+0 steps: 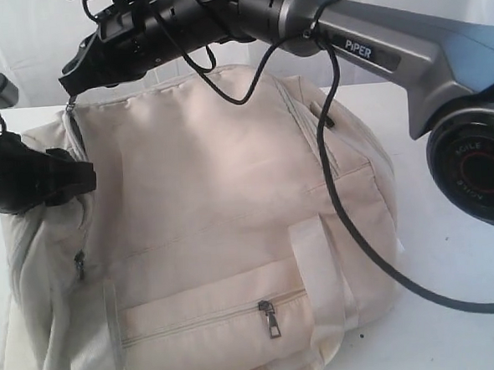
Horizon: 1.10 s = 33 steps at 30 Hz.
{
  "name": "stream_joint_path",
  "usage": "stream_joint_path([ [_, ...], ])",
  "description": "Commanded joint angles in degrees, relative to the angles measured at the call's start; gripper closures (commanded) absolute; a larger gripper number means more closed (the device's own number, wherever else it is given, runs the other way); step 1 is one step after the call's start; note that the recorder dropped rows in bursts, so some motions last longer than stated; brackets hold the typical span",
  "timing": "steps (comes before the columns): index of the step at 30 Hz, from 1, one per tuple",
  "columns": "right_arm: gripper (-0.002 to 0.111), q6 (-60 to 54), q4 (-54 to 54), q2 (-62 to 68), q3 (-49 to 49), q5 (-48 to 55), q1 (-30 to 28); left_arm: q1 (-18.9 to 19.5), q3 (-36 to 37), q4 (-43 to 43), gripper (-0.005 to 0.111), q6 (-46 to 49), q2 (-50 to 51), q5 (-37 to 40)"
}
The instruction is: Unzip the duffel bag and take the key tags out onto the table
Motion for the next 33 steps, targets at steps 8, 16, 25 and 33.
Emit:
stream_joint_path([
  [8, 0.108, -0.79, 0.18, 1.44, -0.29, -4.18, -0.03, -0.75, -0.19, 2.79, 0.107, 1.17, 0.16, 13.31],
  [16, 0.108, -0.79, -0.25, 1.42, -0.29, -6.29, -0.03, -0.75, -0.19, 6.58, 0.107, 1.63, -7.67, 23.29],
  [25, 0.108, 14.39, -19.62, 1.57, -0.29, -10.15, -0.37, -0.75, -0.19, 17.29, 0.107, -7.83, -11.34, 25.93],
  [33, 0.108, 21.29, -27.95, 1.57, -0.29, -11.1, -1.53, -0.75, -0.19, 23.99, 0.107, -13.12, -12.26, 26.69],
])
